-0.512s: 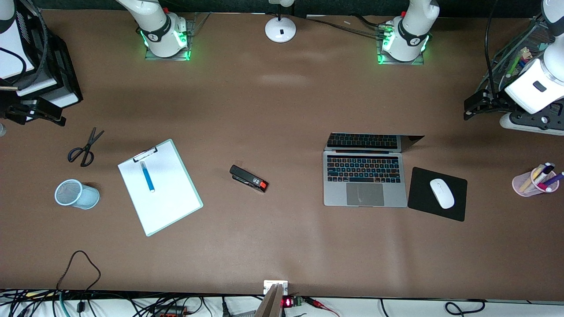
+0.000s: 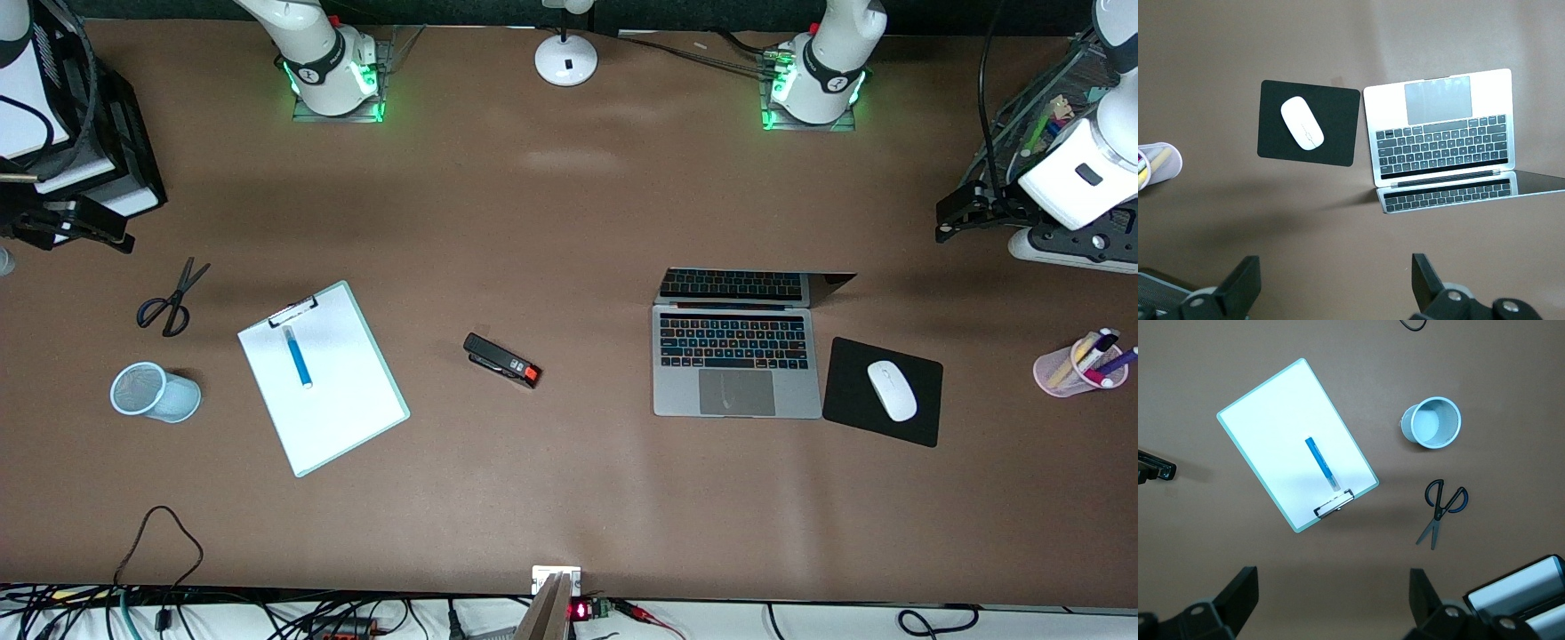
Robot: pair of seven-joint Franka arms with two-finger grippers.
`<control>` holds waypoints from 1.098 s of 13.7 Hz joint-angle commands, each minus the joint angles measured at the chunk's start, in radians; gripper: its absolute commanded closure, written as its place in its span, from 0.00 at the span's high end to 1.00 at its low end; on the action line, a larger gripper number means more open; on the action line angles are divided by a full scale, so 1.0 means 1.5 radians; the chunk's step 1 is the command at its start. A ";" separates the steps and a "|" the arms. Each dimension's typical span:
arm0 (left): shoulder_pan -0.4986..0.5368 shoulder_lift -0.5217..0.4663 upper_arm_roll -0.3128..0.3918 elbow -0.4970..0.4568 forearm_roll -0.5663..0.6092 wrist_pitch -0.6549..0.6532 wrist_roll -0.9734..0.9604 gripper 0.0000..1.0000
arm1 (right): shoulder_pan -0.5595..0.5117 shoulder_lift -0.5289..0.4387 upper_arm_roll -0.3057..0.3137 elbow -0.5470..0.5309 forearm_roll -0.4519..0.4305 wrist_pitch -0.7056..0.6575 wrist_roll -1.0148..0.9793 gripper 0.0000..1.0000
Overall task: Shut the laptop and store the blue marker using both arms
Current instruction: 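Move the right gripper toward the blue marker on the clipboard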
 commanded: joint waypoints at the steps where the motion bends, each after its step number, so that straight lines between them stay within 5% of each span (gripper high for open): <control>1: 0.000 -0.004 0.001 0.006 0.014 -0.010 0.011 1.00 | 0.001 0.013 0.002 0.003 0.002 -0.007 -0.004 1.00; 9: -0.004 0.000 0.000 0.007 0.009 -0.034 0.001 0.94 | 0.005 0.118 0.004 0.003 -0.001 0.091 -0.017 1.00; 10: -0.005 0.002 0.001 0.007 0.010 -0.042 0.003 0.63 | 0.005 0.135 0.004 0.003 -0.001 0.106 -0.017 1.00; 12: -0.007 0.003 0.000 0.018 0.010 -0.096 0.002 0.18 | 0.008 0.165 0.004 0.002 -0.001 0.125 -0.021 1.00; 15: -0.009 0.024 0.000 0.046 0.009 -0.108 0.001 0.07 | 0.024 0.203 0.004 0.001 -0.006 0.172 -0.067 1.00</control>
